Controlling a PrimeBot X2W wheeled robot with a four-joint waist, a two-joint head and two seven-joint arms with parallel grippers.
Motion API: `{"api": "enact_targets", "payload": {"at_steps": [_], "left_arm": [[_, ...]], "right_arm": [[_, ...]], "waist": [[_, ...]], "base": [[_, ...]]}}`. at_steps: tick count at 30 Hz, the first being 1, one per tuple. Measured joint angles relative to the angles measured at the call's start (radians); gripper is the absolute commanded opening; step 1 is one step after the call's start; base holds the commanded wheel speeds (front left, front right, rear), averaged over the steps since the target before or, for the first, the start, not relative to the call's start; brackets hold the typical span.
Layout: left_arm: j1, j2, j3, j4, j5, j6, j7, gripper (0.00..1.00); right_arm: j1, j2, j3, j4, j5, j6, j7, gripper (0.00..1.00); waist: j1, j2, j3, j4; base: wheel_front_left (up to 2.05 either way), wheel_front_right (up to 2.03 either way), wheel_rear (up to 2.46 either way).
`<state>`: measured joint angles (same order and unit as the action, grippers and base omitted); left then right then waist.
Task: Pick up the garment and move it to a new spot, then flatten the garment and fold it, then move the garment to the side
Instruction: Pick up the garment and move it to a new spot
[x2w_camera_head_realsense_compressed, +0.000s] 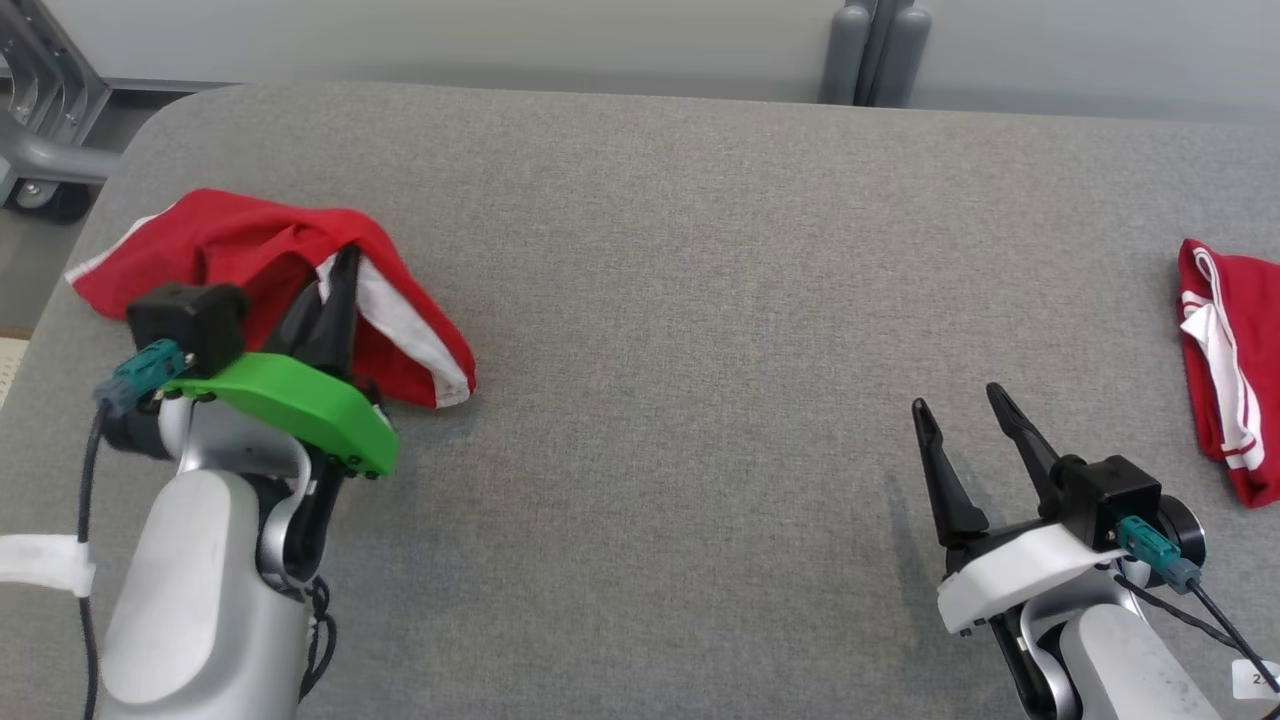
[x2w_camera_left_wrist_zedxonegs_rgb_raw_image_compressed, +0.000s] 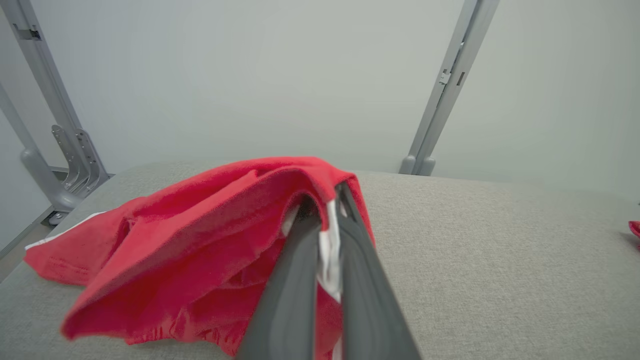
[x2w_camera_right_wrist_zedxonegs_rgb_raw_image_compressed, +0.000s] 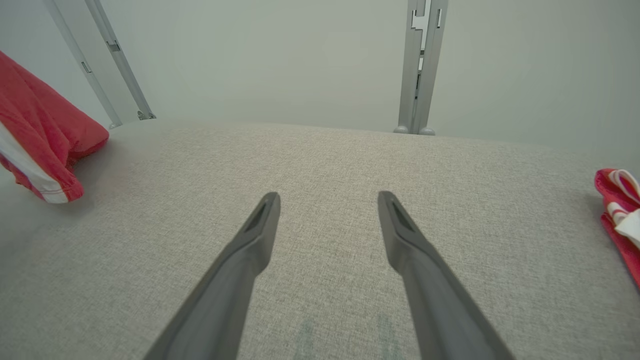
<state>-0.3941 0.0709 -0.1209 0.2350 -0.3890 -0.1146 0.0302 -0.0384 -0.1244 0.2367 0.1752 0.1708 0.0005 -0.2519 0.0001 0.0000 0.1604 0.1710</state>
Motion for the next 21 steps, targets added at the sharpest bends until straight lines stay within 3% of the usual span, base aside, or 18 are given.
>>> {"api": "enact_targets", "payload": {"at_steps": [9, 21], "left_arm": [[-0.033, -0.026, -0.218, -0.191, -0.049, -0.010, 0.110, 0.00], [-0.173, -0.029, -0.508, -0.437, -0.101, -0.010, 0.264, 0.00]], "right_arm": [[-0.002, 0.037, 0.006, -0.002, 0.015, 0.011, 0.000, 1.00], [-0.017, 0.065, -0.008, -0.041, 0.060, 0.015, 0.000, 1.00]], "waist": [[0.0000, 0.0000, -0.026, -0.057], [0.0000, 0.0000, -0.033, -0.193]], "base": [[0.00, 0.00, 0.00], [0.00, 0.00, 0.00]]}}
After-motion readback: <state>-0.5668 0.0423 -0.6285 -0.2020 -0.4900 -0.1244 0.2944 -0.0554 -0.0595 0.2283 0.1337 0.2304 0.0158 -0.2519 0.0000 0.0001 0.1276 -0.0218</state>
